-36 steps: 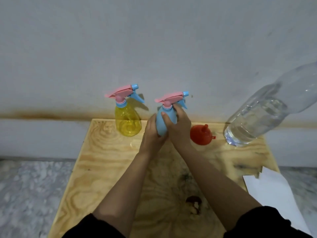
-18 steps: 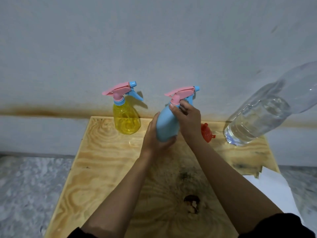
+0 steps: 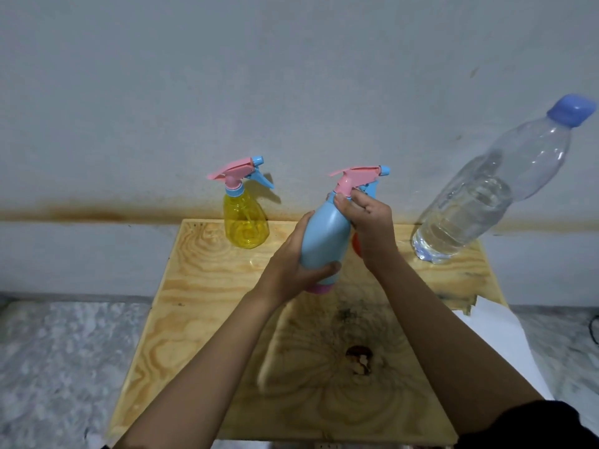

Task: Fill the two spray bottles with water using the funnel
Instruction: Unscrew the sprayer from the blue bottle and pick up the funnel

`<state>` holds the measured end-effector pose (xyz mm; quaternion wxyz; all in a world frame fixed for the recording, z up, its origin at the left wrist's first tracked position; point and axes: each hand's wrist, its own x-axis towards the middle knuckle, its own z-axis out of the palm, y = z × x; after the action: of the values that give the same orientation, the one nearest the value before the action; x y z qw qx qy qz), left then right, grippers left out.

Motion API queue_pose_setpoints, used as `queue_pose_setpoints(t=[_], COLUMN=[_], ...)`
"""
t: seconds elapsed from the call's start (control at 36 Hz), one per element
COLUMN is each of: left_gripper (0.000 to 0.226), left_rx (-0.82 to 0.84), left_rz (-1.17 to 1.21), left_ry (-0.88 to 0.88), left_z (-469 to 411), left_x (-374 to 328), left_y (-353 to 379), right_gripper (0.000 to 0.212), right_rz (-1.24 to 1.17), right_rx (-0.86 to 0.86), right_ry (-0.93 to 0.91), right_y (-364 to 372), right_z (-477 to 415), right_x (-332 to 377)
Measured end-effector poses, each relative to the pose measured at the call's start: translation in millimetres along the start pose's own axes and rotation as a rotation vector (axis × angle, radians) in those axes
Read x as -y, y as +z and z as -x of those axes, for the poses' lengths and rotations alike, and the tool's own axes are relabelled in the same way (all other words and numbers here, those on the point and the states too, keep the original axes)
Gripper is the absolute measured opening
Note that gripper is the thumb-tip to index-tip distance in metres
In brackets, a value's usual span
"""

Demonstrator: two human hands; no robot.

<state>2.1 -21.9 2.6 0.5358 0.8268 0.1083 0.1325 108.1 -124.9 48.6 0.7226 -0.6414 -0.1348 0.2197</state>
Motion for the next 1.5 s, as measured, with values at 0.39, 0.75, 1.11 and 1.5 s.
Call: queue_pose_setpoints(t=[0.39, 0.75, 1.11, 1.5], left_gripper=[0.095, 0.089, 0.086, 0.087], left_rx=[-0.015, -0.039, -0.072, -0.099], left_rz=[0.193, 0.115, 0.069, 0.041], left_ry=[-0.067, -0.018, 0.033, 0.068], left_z=[36.8, 52.9, 58.1, 57.0], left_x=[-16.3, -33.3, -35.0, -31.5], left_y=[20.2, 9.4, 8.3, -2.4], right_gripper=[0.029, 0.037, 0.041, 0.039], right_rz=[-0.024, -0.182, -0.083, -0.091], right_rx=[-0.099, 0.001, -0.017, -0.027], right_ry=[0.069, 0.024, -0.009, -0.035], right_y=[-7.9, 1.4, 10.3, 21.9], right_z=[27.5, 50.8, 62.0, 66.6], right_x=[2.6, 6.5, 14.5, 20.7])
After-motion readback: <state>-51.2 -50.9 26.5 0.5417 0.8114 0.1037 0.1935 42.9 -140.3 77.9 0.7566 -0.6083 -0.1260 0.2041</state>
